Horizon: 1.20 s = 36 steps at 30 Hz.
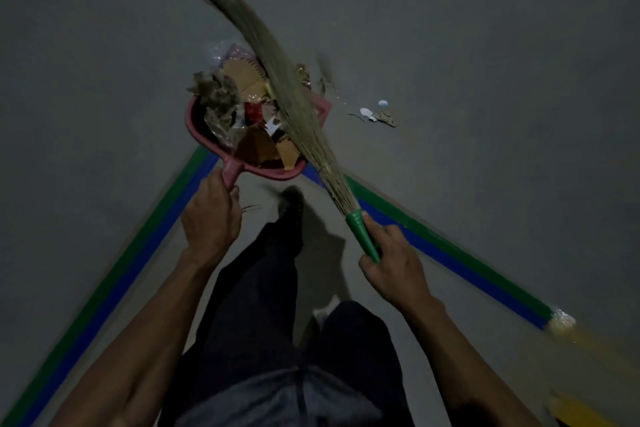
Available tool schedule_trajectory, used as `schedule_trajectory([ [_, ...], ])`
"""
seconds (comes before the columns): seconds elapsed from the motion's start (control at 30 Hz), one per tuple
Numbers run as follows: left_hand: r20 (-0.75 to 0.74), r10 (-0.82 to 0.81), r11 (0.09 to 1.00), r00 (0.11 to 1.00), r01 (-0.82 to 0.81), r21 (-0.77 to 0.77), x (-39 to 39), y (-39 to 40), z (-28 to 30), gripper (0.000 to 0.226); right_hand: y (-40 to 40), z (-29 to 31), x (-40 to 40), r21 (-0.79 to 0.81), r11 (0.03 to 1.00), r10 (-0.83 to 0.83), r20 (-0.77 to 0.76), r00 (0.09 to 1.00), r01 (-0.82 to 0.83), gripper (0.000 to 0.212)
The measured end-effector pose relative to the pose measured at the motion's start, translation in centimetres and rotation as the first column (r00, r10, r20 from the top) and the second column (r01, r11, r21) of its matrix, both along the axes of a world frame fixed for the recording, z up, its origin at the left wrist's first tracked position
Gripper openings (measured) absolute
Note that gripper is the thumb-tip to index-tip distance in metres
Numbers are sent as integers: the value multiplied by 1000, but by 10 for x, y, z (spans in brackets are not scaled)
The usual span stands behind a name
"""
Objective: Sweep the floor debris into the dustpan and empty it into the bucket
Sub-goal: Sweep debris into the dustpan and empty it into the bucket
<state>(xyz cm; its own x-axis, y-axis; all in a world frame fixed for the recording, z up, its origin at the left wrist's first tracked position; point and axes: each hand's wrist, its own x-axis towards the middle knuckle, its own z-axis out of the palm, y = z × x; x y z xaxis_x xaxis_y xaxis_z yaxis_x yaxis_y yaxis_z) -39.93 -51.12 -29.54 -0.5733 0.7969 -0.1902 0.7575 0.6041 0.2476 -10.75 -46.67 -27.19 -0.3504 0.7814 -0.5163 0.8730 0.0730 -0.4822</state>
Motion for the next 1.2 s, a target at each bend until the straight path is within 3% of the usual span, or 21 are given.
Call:
schedule_trajectory([
  [0.23,-72,253,965,965,-246,86,64,-152,78,34,-87,60,45,170,948,275,-7,961,-270,70],
  [0.5,-56,480,877,875,-477,64,123,-311,152,35,-179,133,69,190,857,494,-41,869,-479,65],
  [0.9,-7,759,651,651,-757,58,176,-537,168,39,-315,153,32,228,603,795,-94,599,-764,64],
  [1.07,37,872,483,489,-869,102,190,-644,167,38,-405,148,9,261,480,877,-112,468,-837,65],
  [1.2,57,910,400,410,-906,138,198,-745,163,36,-494,145,-9,265,387,922,-101,374,-883,65],
])
